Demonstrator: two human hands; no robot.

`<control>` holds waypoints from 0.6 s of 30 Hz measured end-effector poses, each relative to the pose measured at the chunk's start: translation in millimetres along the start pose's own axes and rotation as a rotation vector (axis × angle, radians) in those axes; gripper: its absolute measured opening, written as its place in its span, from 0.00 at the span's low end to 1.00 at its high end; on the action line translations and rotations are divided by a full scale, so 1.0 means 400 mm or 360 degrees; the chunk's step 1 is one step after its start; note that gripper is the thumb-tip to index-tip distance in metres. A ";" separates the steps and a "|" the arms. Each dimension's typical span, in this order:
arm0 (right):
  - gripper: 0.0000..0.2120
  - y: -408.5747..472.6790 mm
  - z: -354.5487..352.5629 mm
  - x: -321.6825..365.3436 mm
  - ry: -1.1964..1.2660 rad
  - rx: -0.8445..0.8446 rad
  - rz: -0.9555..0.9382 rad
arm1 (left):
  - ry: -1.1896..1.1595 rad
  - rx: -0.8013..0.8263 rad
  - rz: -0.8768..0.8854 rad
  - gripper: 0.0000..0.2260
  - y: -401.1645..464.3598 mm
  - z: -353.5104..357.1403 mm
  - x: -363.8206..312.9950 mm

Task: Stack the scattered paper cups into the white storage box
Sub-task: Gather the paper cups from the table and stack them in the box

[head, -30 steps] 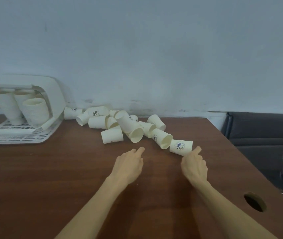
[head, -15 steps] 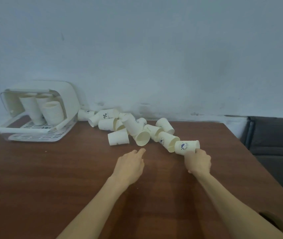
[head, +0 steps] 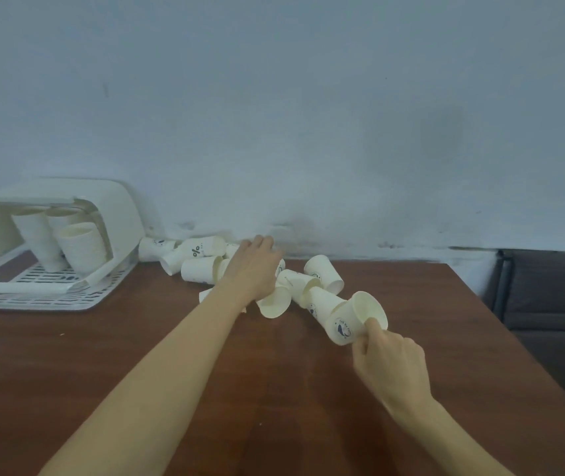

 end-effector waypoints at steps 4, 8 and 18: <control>0.09 0.010 0.014 -0.003 0.0136 -0.0184 -0.0221 | 0.0424 0.0245 0.0228 0.26 0.045 0.023 -0.010; 0.07 0.017 0.039 0.001 0.0140 -0.0325 -0.0339 | 0.0688 0.0337 0.0281 0.28 0.065 0.053 -0.017; 0.04 0.014 0.047 0.031 0.0105 -0.0227 -0.0378 | 0.0830 0.0360 0.0292 0.21 0.065 0.038 -0.004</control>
Point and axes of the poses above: each hand's wrist, its own y-axis towards the middle knuckle, its own z-axis out of the palm, x = y × z, the point moved 1 cm from there along y, towards the middle knuckle, and after that the axes turned 5 degrees about y, right-handed, at the moved point
